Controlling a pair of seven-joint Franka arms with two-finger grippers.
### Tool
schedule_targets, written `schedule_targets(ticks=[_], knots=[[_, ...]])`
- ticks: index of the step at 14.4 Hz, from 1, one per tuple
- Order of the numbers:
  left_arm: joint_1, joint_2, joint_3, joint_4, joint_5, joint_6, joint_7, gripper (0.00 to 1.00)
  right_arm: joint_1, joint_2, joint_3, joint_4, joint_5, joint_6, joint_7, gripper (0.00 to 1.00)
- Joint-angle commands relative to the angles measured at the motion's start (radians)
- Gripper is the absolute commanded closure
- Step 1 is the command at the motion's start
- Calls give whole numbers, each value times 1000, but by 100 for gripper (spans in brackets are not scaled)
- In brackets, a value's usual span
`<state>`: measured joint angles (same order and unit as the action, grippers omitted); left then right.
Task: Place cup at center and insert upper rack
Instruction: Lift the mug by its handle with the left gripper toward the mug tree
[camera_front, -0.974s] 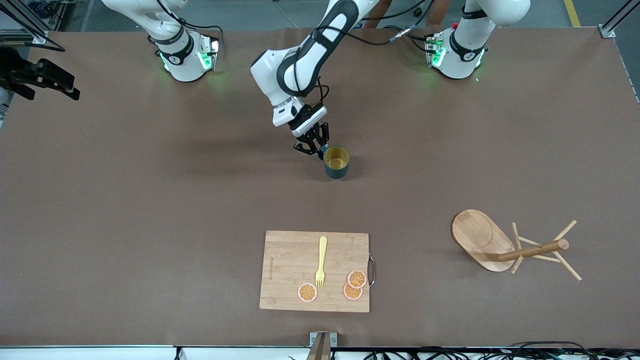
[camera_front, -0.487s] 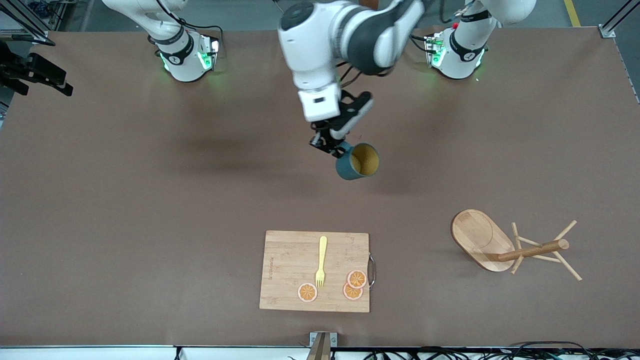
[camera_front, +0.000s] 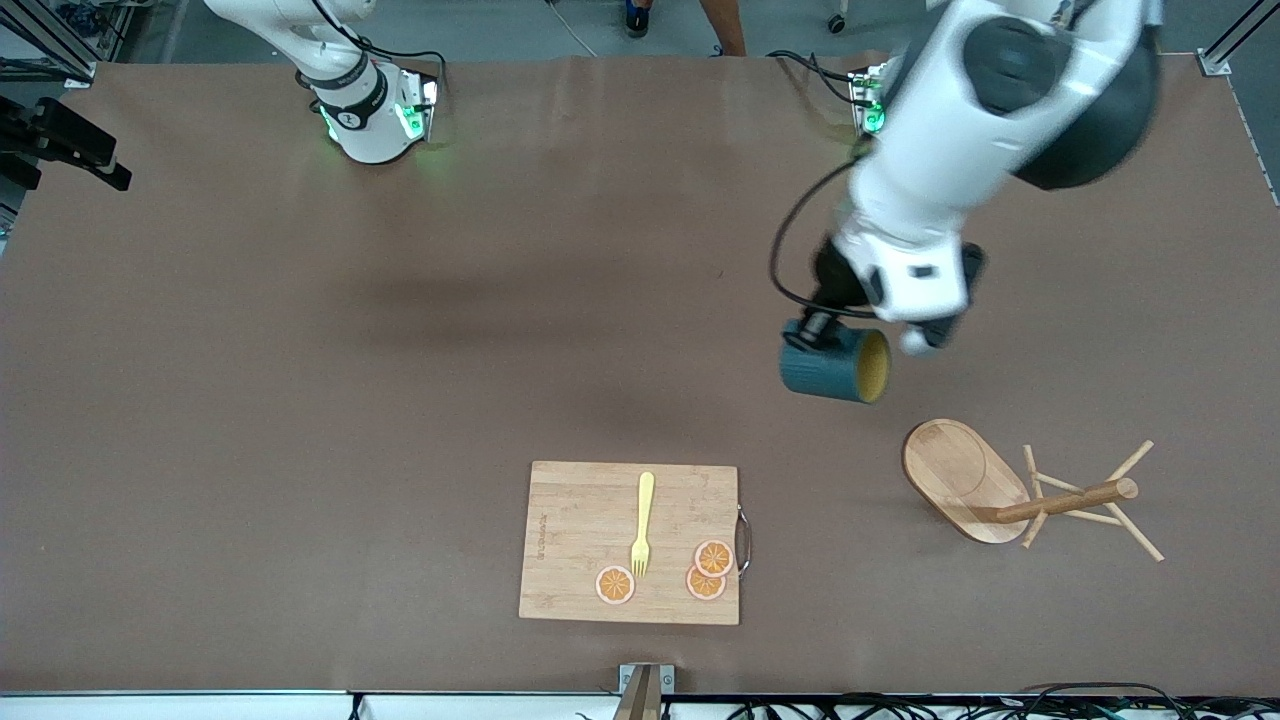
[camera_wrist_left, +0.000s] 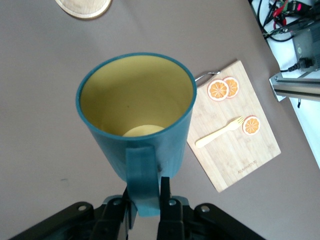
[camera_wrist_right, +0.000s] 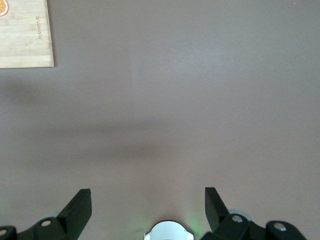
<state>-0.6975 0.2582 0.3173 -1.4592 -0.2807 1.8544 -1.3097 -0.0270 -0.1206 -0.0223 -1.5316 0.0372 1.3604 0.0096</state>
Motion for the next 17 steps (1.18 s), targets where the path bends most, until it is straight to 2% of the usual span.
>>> schedule_targets(ticks=[1,5,7,11,17], knots=[[165,-17,-14,-21,-196,-44,188,99,-17,29,10,42,12,-23,1,0],[343,32,-14,-29,-483,-113,358,99,-5,67,15,94,16,-58,7,0],[413,62,-15,-30,-540,-165,414,99,-5,62,16,76,16,-60,7,0],[558,137,-15,-27,-730,-265,552,99,-5,56,19,33,20,-44,7,0],[653,226,-17,-26,-908,-333,685,99,-8,56,18,25,20,-37,3,0]])
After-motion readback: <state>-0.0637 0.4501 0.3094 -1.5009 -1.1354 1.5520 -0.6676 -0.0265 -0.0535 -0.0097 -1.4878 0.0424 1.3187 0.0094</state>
